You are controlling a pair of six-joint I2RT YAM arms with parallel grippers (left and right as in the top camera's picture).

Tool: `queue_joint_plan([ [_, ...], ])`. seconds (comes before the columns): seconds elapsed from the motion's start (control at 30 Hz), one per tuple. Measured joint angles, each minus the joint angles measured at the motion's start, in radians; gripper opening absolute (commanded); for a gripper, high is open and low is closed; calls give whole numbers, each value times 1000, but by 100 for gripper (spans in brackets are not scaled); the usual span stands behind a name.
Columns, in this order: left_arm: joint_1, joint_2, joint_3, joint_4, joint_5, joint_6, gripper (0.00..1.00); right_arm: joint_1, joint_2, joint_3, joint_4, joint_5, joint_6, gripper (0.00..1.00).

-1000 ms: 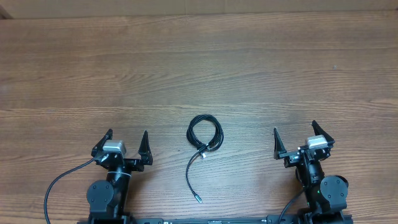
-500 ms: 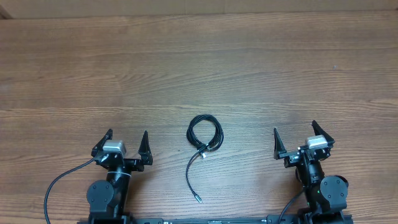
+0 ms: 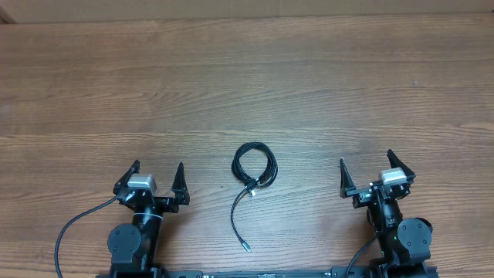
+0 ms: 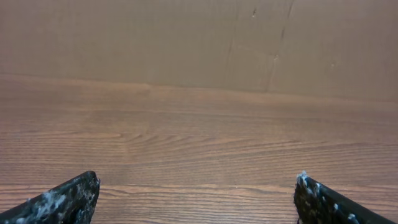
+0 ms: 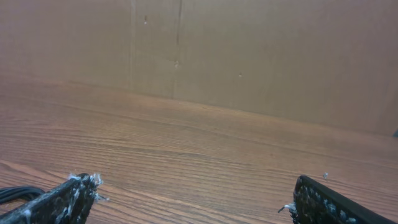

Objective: Untangle cables

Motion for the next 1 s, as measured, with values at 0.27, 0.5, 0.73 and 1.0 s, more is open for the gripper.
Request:
queue_joint_plan([
  [0.27, 0, 0, 0, 0, 0, 0, 100, 0, 0, 0, 0, 0, 0, 100],
  [0.5, 0, 0, 0, 0, 0, 0, 100, 0, 0, 0, 0, 0, 0, 100],
  [0.73, 0, 0, 0, 0, 0, 0, 100, 0, 0, 0, 0, 0, 0, 100],
  [1.0, 0, 0, 0, 0, 0, 0, 99, 0, 0, 0, 0, 0, 0, 100],
])
